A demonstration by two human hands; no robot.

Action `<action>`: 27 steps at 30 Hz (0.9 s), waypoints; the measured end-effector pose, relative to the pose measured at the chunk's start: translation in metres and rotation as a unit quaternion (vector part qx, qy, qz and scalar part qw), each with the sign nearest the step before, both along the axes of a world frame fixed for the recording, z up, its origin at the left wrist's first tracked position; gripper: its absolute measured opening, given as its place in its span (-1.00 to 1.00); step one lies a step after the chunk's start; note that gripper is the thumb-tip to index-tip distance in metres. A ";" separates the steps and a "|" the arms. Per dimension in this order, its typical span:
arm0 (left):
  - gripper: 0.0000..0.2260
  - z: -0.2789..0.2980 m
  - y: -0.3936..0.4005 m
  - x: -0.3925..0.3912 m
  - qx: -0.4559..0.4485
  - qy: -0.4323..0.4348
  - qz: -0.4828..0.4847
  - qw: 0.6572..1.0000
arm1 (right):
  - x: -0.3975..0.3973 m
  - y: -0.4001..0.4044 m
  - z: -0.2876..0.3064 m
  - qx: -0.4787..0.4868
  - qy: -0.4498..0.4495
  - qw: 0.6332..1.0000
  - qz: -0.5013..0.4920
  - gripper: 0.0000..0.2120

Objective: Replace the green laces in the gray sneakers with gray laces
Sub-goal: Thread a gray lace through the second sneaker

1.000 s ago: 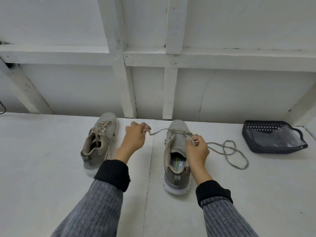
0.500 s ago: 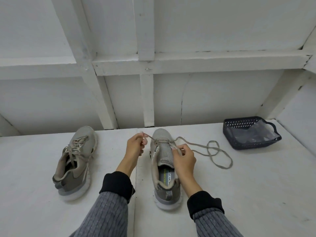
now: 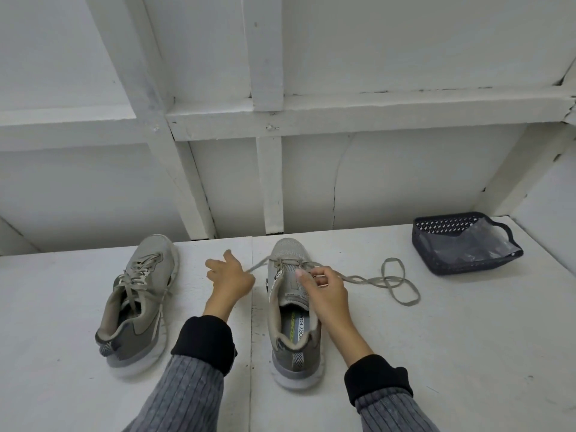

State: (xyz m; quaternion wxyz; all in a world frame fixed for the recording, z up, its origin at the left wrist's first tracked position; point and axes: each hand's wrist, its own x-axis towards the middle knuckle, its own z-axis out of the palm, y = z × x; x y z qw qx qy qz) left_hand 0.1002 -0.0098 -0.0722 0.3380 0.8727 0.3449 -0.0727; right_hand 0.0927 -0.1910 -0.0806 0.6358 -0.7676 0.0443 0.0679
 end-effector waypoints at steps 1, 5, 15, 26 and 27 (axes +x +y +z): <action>-0.28 0.002 -0.006 -0.001 0.004 0.002 -0.013 1.000 | 0.001 -0.004 0.000 0.017 0.012 1.000 0.008 -0.72; -0.36 0.006 -0.022 0.001 -0.124 -0.136 -0.034 0.982 | 0.012 -0.027 -0.013 0.032 0.021 0.999 -0.039 -0.65; -0.47 0.010 -0.046 0.003 -0.231 -0.273 -0.077 0.931 | 0.035 -0.045 -0.054 -0.291 -0.105 0.948 0.068 -0.70; -0.58 0.013 -0.048 -0.016 -0.285 -0.341 -0.095 0.891 | 0.028 -0.040 -0.055 -0.428 -0.138 0.886 0.111 -0.64; -0.59 0.013 -0.048 -0.016 -0.276 -0.339 -0.092 0.894 | 0.028 -0.041 -0.056 -0.423 -0.137 0.889 0.106 -0.65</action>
